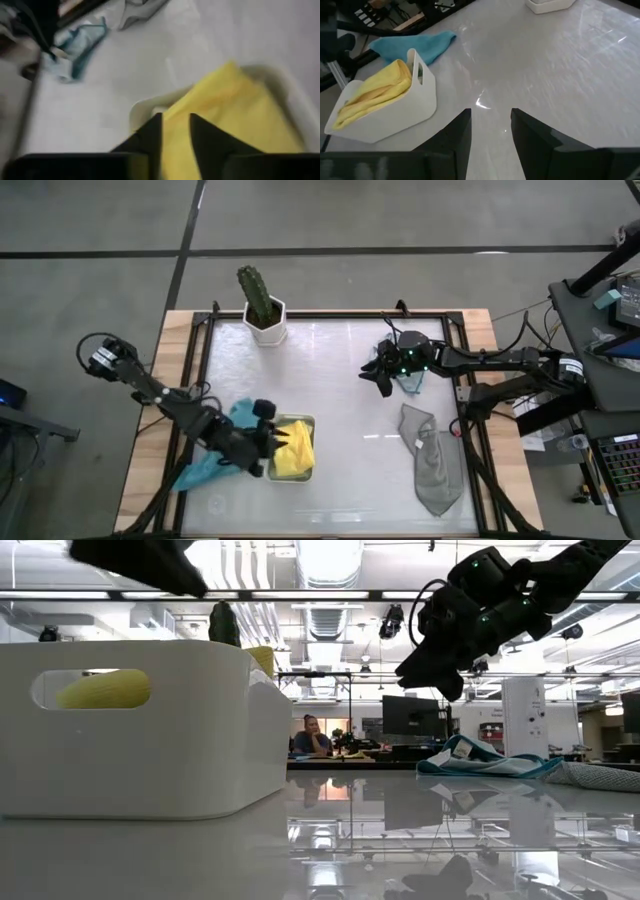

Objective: Fold microfiber towels
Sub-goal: Put the yellow microfiber towel into the bin

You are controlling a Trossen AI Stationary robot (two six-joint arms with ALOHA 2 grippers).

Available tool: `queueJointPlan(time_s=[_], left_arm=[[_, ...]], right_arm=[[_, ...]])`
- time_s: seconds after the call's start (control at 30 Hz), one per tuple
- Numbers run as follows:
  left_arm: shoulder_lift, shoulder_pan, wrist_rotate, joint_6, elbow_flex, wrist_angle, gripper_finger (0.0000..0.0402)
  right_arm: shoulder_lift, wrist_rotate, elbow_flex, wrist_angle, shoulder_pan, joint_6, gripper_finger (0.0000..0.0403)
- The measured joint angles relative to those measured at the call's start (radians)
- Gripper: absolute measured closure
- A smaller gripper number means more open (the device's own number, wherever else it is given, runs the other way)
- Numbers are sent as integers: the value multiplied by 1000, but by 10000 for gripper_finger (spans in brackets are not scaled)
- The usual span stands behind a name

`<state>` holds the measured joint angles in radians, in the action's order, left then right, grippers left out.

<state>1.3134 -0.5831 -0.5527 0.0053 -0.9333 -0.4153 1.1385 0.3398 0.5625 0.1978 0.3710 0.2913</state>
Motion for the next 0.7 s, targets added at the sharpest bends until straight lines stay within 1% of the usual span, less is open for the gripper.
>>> queueJointPlan(time_s=[0.07,0.1,0.13,0.2,0.27,0.37,0.43,0.53,0.7], left_arm=[[34,27,87,-65,0,39,368],[56,35,128,-96,1,46,384],[80,44,155,-121,2,54,392],[132,56,169,-128,-4,117,393],[183,62,193,-104,-18,193,397],[251,76,249,-102,-44,202,400],[271,81,306,-103,-45,196,401],[281,83,371,-104,-40,239,401],[295,85,480,-94,-21,237,401]], right_arm=[[0,0,0,-10,0,0,273],[0,0,0,-12,0,0,273],[0,0,0,-12,0,-2,273],[0,0,0,-10,0,-3,273],[0,0,0,-11,0,-3,273],[0,0,0,-15,0,-3,273],[0,0,0,-15,0,0,273],[0,0,0,-16,0,0,273],[0,0,0,-18,-8,4,273]])
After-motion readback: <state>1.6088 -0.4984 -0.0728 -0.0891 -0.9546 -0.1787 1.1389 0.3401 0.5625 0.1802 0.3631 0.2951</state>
